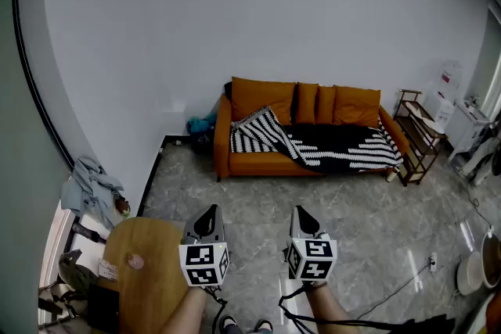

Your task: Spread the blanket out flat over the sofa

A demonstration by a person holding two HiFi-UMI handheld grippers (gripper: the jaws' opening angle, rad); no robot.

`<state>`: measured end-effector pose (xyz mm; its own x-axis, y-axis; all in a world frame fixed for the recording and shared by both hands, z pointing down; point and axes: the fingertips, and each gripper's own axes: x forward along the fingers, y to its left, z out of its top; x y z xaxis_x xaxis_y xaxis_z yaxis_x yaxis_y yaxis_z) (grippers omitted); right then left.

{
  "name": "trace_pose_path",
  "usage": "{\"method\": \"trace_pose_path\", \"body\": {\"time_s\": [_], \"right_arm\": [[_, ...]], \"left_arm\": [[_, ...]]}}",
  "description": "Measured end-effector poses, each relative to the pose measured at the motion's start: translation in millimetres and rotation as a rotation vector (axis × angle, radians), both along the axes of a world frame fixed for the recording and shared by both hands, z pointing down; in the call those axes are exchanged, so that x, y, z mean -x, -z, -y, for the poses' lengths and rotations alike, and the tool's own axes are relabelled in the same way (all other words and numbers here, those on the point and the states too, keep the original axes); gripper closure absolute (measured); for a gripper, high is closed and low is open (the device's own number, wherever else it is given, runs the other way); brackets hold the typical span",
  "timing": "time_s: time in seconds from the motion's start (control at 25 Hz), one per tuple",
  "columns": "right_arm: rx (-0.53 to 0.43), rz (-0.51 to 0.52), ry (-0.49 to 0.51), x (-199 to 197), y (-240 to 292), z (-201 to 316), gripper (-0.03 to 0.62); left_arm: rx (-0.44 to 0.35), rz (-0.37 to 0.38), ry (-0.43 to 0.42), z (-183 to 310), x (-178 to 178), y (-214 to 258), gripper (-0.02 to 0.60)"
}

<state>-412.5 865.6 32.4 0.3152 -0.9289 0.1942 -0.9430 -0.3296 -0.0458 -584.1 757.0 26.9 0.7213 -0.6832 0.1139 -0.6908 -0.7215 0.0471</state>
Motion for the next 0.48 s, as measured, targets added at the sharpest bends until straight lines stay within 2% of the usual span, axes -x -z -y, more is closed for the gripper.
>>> {"method": "trace_pose_path", "body": {"time_s": [0.24, 0.48], "right_arm": [[-0.019, 0.02, 0.016, 5.4, 1.3, 3.8, 0.589], [0.0, 0.026, -0.02, 6.4, -7.3, 10.5, 0.589]], "left_arm": [[-0.003, 0.001, -0.013, 2.2, -0.2, 0.6, 0.592], [-0.007, 0.005, -0.037, 9.3, 3.2, -2.5, 0.592]]}}
